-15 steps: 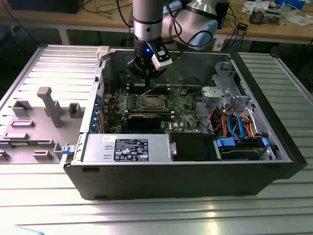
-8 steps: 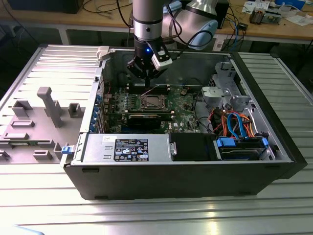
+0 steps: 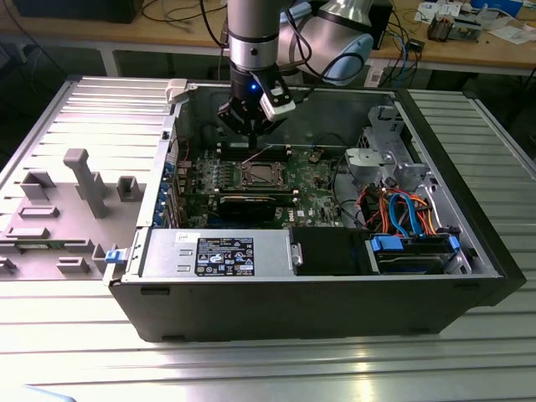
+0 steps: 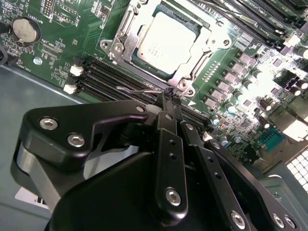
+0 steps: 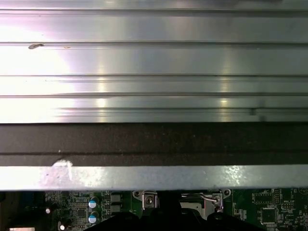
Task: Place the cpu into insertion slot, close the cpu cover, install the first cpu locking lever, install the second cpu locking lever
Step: 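Install the first cpu locking lever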
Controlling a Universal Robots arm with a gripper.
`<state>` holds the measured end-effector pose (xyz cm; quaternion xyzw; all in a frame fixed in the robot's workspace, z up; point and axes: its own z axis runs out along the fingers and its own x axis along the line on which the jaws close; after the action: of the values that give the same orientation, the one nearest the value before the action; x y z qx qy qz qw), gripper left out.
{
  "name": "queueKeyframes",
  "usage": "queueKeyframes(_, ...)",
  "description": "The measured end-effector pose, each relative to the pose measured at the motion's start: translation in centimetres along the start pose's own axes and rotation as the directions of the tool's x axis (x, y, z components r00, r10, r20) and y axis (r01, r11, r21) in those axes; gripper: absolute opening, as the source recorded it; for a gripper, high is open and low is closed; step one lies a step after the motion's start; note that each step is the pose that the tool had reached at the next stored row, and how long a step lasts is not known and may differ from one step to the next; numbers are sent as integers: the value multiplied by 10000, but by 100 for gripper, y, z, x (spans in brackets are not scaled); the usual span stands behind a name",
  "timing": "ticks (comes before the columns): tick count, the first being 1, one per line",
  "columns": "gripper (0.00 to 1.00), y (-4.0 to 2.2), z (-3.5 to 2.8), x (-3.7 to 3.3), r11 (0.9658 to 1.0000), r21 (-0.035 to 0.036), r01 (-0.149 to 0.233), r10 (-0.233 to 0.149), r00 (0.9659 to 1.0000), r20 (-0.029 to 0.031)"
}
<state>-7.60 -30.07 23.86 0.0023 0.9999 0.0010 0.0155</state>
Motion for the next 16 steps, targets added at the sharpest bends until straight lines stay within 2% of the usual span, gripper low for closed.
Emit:
queueKeyframes(4, 11, 2, 34, -17, 9997, -7, 261, -261, 9997, 35)
queueKeyframes(16, 11, 3, 54, -40, 9996, -25, 273, -273, 9996, 37)
